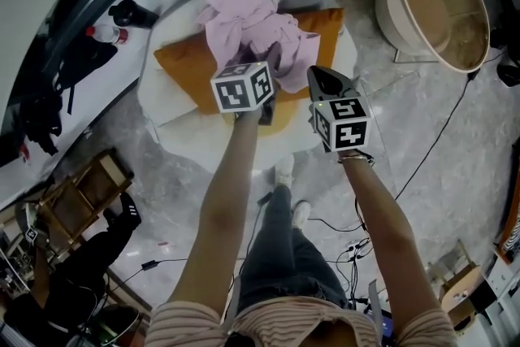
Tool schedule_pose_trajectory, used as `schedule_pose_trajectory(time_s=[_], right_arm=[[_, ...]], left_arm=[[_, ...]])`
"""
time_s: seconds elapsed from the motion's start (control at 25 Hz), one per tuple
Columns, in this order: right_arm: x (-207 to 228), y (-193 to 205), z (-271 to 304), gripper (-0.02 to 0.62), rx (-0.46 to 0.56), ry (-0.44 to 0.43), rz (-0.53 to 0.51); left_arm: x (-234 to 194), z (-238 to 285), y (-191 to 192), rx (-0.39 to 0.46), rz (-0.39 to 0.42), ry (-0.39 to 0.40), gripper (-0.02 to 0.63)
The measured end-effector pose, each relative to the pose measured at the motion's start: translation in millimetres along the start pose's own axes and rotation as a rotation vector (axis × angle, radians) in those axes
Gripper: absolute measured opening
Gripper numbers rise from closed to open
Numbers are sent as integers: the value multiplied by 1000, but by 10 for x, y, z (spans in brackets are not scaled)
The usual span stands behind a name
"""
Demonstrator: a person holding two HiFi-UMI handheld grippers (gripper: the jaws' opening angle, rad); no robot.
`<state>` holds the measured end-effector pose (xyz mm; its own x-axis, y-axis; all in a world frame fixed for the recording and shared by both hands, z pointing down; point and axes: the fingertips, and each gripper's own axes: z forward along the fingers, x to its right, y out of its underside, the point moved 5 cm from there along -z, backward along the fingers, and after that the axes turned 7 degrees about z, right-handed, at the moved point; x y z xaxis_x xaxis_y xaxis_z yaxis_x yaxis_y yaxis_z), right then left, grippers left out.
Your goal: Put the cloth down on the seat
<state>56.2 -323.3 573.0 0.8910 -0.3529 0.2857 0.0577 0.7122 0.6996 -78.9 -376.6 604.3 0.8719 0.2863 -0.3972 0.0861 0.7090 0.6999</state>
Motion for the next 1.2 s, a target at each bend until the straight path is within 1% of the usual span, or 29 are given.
schedule_pose_trajectory(time_s=[0.4, 0.64, 0.8, 1.2], right_arm=[[3, -70, 57, 9, 9, 0, 10], [-52, -122, 61, 8, 21, 2, -1], [-98, -188, 62, 8, 26, 0, -14], [-153, -420, -27, 8, 71, 10, -33]], left_arm=[[-122, 117, -123, -23, -68, -19, 156], [-139, 109, -132, -30, -71, -30, 167], [-142, 96, -150, -28, -88, -36, 172], [-124, -24, -208, -27, -46, -102, 227]])
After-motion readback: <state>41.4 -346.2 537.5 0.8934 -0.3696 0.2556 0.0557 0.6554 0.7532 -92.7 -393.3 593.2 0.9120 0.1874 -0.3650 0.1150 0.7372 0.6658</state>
